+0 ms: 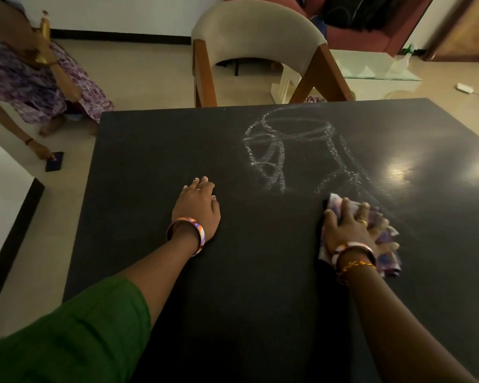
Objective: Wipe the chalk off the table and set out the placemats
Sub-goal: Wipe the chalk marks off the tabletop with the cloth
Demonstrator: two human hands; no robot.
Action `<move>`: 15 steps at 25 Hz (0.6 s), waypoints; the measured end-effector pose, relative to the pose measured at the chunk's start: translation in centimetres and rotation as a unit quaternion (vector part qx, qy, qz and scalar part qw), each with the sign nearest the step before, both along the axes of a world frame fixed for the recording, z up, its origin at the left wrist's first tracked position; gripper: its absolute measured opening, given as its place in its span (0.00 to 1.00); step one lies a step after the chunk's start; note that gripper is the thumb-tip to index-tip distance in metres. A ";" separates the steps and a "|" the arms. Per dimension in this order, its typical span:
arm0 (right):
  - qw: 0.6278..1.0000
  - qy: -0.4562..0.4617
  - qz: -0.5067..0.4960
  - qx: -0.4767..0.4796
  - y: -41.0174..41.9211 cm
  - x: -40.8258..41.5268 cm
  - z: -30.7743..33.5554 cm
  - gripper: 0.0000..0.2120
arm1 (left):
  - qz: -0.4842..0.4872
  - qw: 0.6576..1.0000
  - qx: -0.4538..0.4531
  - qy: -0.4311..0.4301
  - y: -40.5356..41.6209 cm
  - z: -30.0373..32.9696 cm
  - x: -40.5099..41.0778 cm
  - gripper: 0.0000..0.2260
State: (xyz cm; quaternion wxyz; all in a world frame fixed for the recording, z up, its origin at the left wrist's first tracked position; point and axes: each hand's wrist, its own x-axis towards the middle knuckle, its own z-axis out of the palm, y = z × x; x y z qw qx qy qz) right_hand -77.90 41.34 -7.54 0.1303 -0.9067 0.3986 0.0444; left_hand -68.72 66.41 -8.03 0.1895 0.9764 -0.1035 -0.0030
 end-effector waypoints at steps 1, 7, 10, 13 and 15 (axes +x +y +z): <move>0.999 -0.009 0.045 -0.004 2.4 1.1 -0.2 0.28 | 0.000 1.000 0.000 -0.001 0.0 0.0 0.0 0.18; 0.969 -0.023 0.245 0.000 9.3 4.7 -0.7 0.28 | -0.009 1.000 -0.019 0.010 0.5 -0.1 0.0 0.19; 0.993 -0.020 0.115 -0.003 1.8 3.1 -0.6 0.28 | -0.007 1.000 -0.025 0.013 0.6 -0.1 0.0 0.18; 0.999 -0.002 -0.031 0.017 -3.8 0.1 0.3 0.29 | -0.003 1.000 -0.012 0.004 0.3 -0.2 0.2 0.18; 0.997 0.004 -0.075 0.015 -3.5 -0.2 0.6 0.28 | -0.003 1.000 -0.004 -0.002 0.2 -0.3 0.3 0.18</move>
